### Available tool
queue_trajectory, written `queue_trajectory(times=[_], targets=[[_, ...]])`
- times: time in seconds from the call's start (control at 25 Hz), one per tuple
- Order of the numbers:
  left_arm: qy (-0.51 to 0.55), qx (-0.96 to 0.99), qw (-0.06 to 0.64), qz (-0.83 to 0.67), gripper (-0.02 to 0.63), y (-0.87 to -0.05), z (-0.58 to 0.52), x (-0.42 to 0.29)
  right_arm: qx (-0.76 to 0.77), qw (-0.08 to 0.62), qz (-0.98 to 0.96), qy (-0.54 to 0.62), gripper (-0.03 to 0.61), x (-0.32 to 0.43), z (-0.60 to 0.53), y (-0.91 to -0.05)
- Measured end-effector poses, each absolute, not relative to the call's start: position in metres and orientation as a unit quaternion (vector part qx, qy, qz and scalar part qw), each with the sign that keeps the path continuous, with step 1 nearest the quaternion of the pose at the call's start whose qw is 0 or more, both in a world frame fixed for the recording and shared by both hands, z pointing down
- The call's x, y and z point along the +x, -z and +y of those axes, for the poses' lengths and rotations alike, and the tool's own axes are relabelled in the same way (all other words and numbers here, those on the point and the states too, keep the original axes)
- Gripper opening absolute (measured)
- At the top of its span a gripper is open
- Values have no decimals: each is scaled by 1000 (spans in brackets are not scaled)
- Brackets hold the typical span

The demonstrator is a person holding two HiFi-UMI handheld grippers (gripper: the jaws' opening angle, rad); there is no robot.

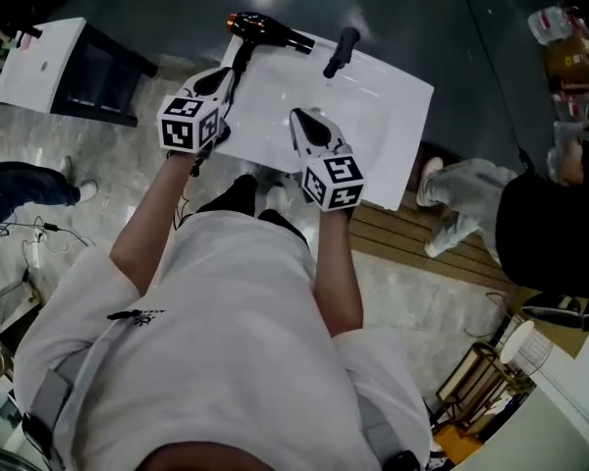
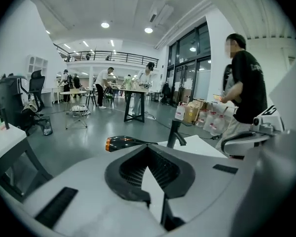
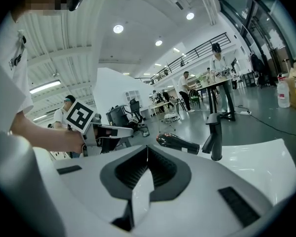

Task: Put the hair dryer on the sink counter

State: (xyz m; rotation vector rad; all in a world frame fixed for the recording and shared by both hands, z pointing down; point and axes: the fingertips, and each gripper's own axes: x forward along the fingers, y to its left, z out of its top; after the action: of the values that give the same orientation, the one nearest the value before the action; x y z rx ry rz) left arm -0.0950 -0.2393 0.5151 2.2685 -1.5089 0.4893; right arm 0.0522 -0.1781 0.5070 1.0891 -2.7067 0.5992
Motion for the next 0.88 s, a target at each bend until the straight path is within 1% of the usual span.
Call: queue_trajectory(times=[0.48, 0.88], targets=[[-154, 809, 169, -541, 2, -491, -200, -83, 360, 68, -912, -186, 8, 80, -159, -493], [-145, 813, 152, -543, 2, -476, -179, -89, 351, 65, -918, -172, 8, 77, -154, -480]])
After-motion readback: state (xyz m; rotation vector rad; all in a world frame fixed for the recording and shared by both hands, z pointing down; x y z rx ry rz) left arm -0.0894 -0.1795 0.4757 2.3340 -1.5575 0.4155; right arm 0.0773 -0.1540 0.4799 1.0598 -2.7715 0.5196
